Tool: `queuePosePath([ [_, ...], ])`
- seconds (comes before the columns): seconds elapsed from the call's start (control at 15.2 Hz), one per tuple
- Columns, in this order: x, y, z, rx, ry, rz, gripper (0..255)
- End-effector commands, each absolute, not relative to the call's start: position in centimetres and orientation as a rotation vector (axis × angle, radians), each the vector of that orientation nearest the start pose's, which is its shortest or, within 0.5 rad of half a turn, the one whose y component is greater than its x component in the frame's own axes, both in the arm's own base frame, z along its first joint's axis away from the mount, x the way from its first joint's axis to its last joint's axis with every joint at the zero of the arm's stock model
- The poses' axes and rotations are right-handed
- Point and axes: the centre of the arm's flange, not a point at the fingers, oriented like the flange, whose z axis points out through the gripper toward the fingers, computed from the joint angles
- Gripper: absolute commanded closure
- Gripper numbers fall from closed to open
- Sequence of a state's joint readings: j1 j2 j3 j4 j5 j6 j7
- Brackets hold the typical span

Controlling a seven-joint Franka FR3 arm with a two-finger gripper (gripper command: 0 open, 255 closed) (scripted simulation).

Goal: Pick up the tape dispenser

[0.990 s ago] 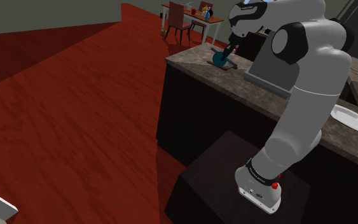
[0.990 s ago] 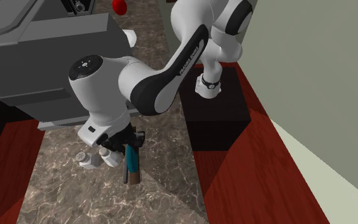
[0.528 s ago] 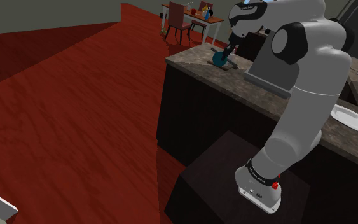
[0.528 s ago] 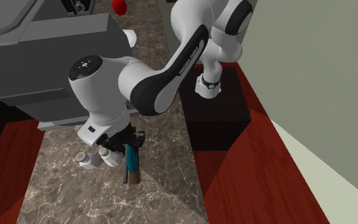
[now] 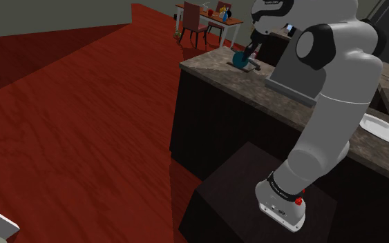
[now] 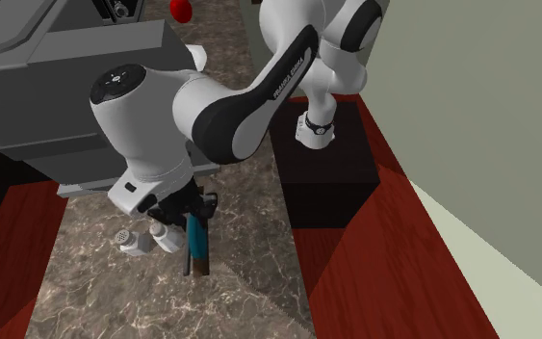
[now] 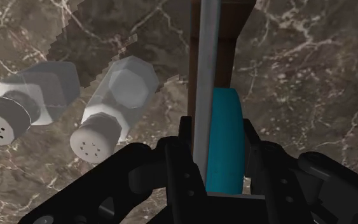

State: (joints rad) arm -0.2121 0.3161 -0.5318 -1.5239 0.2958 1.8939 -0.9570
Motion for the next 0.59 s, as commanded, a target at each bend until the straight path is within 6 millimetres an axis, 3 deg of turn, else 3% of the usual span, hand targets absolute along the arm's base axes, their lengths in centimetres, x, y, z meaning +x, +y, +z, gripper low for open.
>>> queuePosePath([
  [0.0, 52.4, -39.7, 51.9, -3.111, -0.253, -0.252, 255],
  [0.53, 52.4, -39.7, 55.7, -3.111, -0.253, -0.252, 255],
])
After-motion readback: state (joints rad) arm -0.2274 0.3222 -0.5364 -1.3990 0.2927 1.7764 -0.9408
